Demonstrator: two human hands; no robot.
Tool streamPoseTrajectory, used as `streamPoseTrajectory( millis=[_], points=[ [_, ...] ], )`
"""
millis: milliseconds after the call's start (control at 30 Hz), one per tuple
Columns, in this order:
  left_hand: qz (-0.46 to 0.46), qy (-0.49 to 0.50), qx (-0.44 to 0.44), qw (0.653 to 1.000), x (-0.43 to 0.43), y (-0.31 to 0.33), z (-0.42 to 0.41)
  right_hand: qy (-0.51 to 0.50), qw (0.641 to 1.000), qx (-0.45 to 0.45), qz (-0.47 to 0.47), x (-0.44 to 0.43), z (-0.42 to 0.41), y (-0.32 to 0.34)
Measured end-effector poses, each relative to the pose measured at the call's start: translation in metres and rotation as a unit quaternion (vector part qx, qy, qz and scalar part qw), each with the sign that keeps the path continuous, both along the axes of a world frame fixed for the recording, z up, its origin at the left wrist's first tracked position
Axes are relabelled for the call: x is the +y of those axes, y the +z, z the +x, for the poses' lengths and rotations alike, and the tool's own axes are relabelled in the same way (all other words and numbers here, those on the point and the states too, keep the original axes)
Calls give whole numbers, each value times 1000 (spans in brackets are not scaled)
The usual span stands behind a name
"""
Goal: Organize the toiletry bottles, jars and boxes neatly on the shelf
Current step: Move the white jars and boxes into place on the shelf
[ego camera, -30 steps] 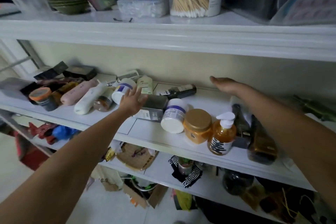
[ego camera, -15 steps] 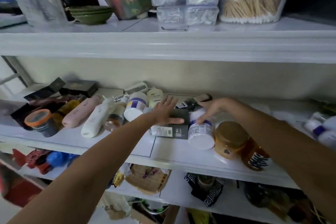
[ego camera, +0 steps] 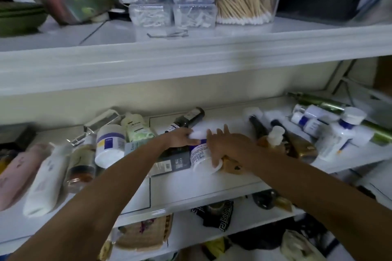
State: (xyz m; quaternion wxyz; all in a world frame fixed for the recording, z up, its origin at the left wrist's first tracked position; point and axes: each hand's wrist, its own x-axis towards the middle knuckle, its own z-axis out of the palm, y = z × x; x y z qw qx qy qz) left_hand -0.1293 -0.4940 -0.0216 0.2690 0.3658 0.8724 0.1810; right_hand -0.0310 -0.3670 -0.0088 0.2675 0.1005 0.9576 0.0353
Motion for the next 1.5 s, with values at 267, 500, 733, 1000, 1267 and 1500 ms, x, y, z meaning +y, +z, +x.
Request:
streamPoseTrajectory(
  millis=[267, 500, 733, 1000, 1267, 1500],
  points=[
    [91, 80, -93, 988, 8, -1, -12, -33, 996, 52, -67, -3, 18, 12],
    [224, 164, -126, 952, 18, 9, -23, -70, 982, 116, -134, 7, -3, 11],
    [380, 200, -210, 878, 44, 62, -40, -81, 959, 210, -170, 47, -21, 74],
    [432, 142, -267, 850, 115, 85, -10, -142, 931, 247, -230, 145, 28, 123],
    [418, 145, -305, 844, 243, 97, 35, -205, 919, 256, -218, 256, 78, 123],
    [324, 121, -283, 895, 320, 74, 62, -214, 935, 182, -217, 340, 101, 100]
  ],
)
